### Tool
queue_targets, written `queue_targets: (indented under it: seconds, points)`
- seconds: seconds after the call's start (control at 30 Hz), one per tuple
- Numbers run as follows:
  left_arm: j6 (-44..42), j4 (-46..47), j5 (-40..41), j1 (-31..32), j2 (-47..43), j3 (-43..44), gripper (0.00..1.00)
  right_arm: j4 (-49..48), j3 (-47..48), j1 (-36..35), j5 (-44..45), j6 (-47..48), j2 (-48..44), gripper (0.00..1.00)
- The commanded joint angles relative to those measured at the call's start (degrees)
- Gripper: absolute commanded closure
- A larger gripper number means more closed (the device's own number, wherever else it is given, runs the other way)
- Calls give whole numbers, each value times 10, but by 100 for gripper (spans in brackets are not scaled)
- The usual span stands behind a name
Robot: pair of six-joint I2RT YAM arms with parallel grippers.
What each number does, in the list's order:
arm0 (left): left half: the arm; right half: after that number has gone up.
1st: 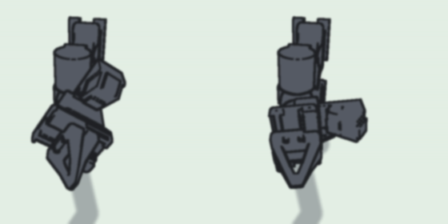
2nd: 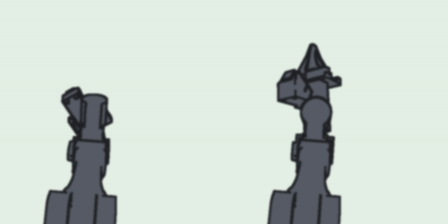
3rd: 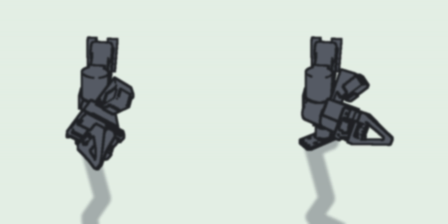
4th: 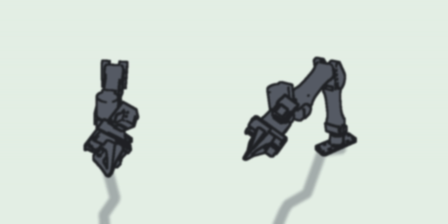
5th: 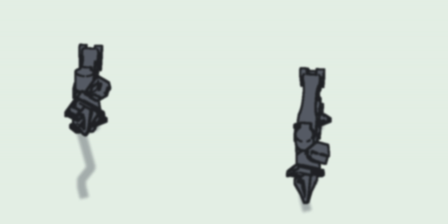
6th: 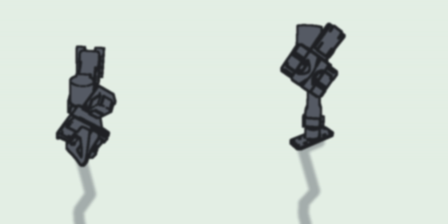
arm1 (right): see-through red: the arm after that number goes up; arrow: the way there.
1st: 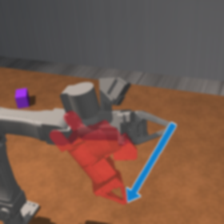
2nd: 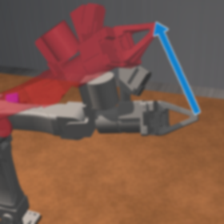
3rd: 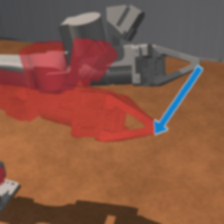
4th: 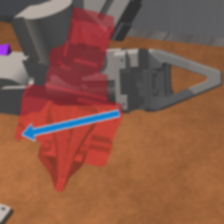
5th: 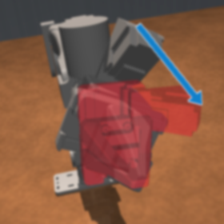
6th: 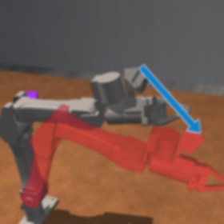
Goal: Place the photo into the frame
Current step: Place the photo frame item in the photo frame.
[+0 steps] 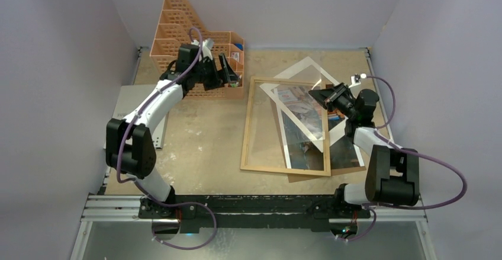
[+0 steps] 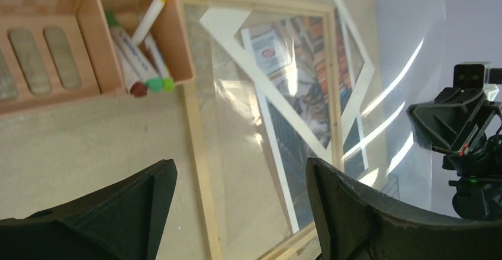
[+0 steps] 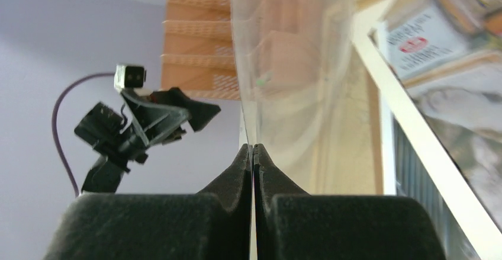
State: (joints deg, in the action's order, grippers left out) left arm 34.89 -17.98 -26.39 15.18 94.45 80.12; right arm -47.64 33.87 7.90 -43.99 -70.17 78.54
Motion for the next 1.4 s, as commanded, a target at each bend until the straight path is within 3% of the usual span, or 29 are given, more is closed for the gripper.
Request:
queue_targets:
  seconds: [0.0, 0.37, 0.83, 1.07, 1.37]
  points:
    - [22, 27, 8, 17, 2, -32, 17, 140, 23, -1, 33, 60, -4, 100]
    - [10, 11, 72, 67, 42, -63, 21, 214, 68, -1, 17, 52, -16, 100]
    - [-4, 56, 169, 114, 83, -124, 24, 431, 33, 7, 34, 113, 39, 100]
    - [1, 80, 234, 118, 86, -162, 29, 467, 65, 11, 59, 200, 78, 100]
    - [8, 120, 216, 118, 101, -181, 31, 418, 54, 11, 83, 276, 100, 100]
